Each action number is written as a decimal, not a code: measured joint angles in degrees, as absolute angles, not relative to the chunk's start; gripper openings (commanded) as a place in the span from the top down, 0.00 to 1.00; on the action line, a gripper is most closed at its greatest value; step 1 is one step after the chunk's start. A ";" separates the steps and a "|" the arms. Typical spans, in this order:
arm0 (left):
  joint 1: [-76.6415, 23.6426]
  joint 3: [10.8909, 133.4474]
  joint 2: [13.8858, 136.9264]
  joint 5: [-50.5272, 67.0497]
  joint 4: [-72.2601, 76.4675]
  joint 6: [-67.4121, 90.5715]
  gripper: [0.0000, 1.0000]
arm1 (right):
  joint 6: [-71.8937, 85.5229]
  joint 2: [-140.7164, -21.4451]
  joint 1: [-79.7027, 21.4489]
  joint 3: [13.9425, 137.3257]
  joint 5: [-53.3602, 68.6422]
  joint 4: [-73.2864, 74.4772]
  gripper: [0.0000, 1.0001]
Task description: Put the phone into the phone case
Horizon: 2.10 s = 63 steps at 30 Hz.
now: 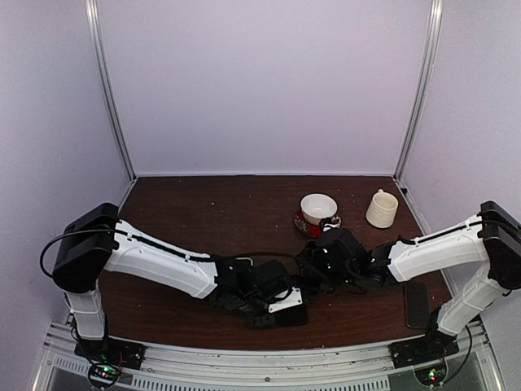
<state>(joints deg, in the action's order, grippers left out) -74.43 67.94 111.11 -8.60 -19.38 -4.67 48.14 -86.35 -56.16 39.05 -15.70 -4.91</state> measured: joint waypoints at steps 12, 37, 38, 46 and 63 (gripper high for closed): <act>-74.35 67.37 111.11 -8.88 -16.71 -5.96 0.81 | 43.90 -85.95 -54.33 45.89 -14.20 7.55 0.62; -65.67 43.57 74.17 -23.03 -17.37 20.27 0.40 | 52.97 -96.55 -75.50 60.23 -32.69 23.66 0.71; -65.67 43.22 73.82 -23.44 -16.84 20.88 0.40 | 52.99 -96.82 -75.55 60.23 -32.99 23.31 0.71; -65.67 42.50 73.95 -24.82 -14.00 24.80 0.39 | 55.83 -96.97 -75.57 60.23 -33.71 23.83 0.71; -65.67 41.98 75.90 -24.93 -12.03 26.04 0.39 | 56.80 -101.08 -75.37 64.05 -30.24 30.46 0.72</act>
<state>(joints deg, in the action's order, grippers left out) -65.67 41.98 75.90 -24.93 -12.03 26.04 56.80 -101.08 -75.37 64.05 -30.24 30.46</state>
